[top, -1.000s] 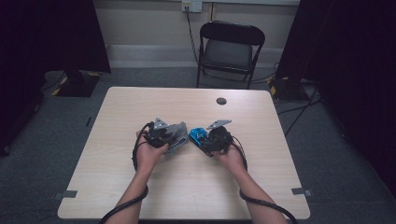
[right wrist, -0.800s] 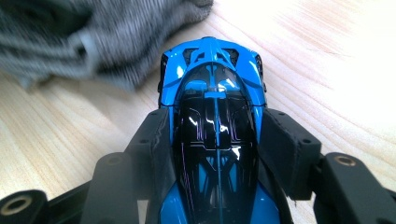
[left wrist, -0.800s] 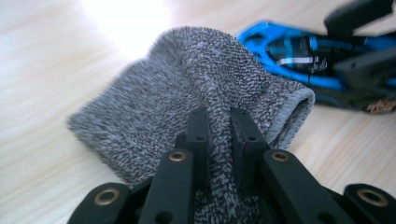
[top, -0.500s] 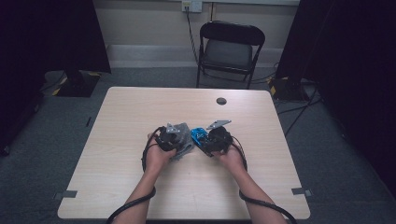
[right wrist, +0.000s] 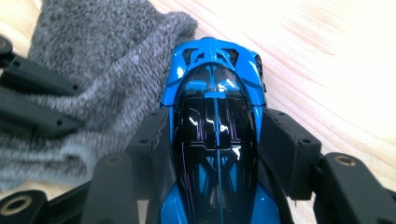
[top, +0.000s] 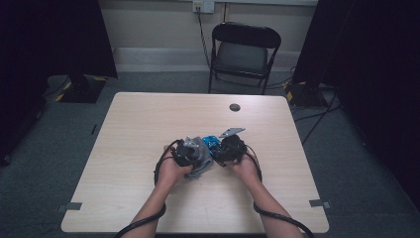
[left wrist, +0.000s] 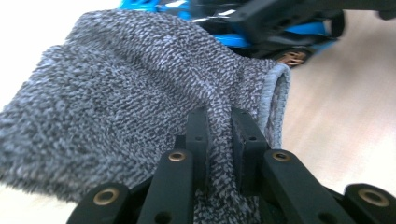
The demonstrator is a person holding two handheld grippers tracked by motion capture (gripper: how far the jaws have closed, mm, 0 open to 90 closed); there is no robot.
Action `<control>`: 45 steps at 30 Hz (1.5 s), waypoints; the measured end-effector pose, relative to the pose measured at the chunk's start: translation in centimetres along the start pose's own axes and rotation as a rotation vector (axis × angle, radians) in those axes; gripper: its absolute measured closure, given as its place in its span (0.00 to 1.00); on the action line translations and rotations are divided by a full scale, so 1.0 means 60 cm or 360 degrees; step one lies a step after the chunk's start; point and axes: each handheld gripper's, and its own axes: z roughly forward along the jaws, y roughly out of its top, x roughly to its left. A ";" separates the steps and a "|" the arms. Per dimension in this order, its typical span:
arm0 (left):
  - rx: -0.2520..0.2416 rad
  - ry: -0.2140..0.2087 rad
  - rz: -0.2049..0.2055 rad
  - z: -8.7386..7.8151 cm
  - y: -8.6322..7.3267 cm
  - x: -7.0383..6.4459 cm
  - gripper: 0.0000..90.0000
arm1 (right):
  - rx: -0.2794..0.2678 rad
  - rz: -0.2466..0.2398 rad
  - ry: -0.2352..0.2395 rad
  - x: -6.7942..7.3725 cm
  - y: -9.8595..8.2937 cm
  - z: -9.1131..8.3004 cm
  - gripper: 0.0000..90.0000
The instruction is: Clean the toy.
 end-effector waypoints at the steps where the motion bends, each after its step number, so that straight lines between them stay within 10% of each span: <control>1: 0.0006 -0.0012 0.0007 0.001 0.001 -0.004 0.88 | 0.0001 0.0000 -0.0001 0.000 0.000 0.000 0.49; 45: -0.0019 -0.0232 0.0095 0.016 0.001 -0.124 0.88 | 0.0060 0.0015 -0.0020 0.003 0.008 0.000 0.48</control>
